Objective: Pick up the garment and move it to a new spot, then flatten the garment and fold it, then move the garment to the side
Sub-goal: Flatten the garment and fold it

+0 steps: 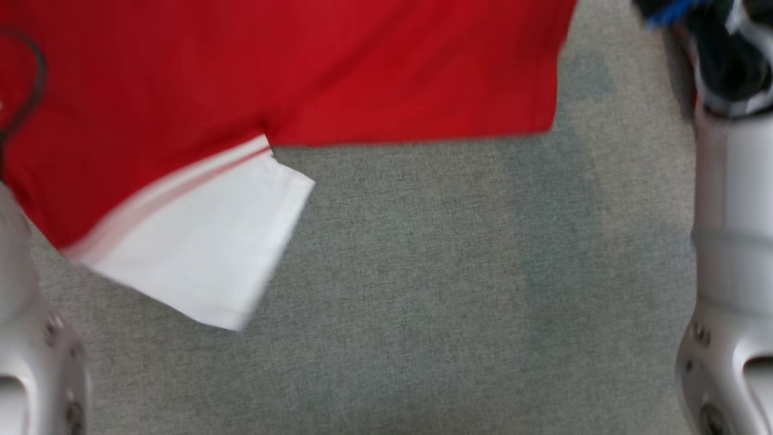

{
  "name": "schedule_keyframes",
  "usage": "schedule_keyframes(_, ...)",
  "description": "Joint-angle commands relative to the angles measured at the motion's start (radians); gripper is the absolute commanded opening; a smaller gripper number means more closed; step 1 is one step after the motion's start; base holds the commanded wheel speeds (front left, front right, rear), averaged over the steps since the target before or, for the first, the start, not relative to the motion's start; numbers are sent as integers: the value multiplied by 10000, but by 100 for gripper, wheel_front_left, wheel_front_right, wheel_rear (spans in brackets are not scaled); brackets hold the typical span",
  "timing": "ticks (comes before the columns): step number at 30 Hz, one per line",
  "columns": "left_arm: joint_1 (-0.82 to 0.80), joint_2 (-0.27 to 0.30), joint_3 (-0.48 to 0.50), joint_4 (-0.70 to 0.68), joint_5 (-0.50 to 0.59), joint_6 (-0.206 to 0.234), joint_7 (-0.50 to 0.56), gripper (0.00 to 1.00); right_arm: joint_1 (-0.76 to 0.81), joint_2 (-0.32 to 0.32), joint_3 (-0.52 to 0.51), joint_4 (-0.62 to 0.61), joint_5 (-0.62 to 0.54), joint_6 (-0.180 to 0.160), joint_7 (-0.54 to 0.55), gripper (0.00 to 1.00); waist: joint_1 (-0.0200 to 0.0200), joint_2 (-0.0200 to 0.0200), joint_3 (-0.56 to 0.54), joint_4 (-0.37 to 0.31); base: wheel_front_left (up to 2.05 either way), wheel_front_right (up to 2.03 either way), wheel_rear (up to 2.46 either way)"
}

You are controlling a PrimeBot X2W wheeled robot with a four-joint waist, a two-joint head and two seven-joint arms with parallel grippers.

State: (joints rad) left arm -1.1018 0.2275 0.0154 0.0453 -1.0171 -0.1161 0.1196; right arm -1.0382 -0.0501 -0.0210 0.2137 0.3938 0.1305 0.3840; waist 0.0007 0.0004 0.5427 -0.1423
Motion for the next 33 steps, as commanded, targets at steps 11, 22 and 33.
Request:
schedule_keyframes(11,-3374,1431,-2675,275,-2,-162,-3553,0,-4405,-83,-20,3633,-1109,5,-4148,0,-7,-4,36,199,0,0,0)
schedule_keyframes(22,-395,1758,-4047,1747,-179,-165,-3845,0,-3060,-439,32,6798,-1712,5,-5461,0,-7,-4,451,535,0,0,0)
schedule_keyframes(33,4309,922,-5481,2304,-1953,-166,-3811,0,-255,-752,1359,8668,-817,4,-5314,0,-7,-4,-1366,952,0,0,0)
